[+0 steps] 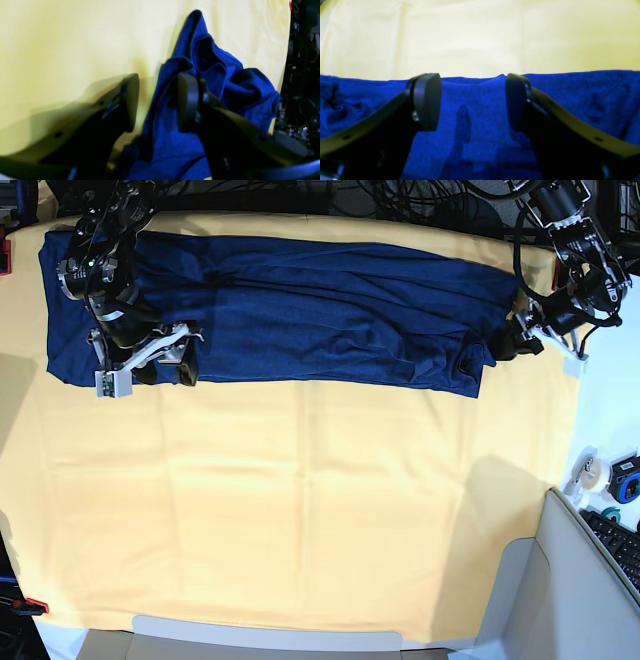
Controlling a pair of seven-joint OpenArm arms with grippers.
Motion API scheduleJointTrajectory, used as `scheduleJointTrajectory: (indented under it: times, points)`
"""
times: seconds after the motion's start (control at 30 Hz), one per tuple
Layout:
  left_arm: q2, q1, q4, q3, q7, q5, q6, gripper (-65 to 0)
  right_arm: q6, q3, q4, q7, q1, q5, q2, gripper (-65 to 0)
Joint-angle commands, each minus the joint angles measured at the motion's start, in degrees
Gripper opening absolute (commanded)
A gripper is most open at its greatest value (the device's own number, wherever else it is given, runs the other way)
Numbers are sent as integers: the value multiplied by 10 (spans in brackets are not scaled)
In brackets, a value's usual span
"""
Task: Fold the T-shirt properly
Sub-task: 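Release the sleeve and move the right gripper to the shirt's end, then grasp the shirt's end with the left gripper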
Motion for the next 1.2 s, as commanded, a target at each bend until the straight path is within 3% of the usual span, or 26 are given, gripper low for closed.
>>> scheduleJointTrajectory:
  times: [0.0,0.43,0.63,0.9,1.17]
  points:
    - [-3,-1,1,9,20,6,3,-402,2,1,8,14,5,8,8,-256]
    - [-6,3,1,10,20,-17,3,-400,2,1,7,14,5,7,10,-256]
    - [-14,3,1,7,20,-69,3,-398,2,0,5,14,6,7,7,-256]
    - [-19,10,1,-24,20,-130,3,-308,2,-1,5,13,5,7,6,-256]
    - [-16,20,0,-25,20,-128,3,-304,2,-4,3,13,5,8,4,-256]
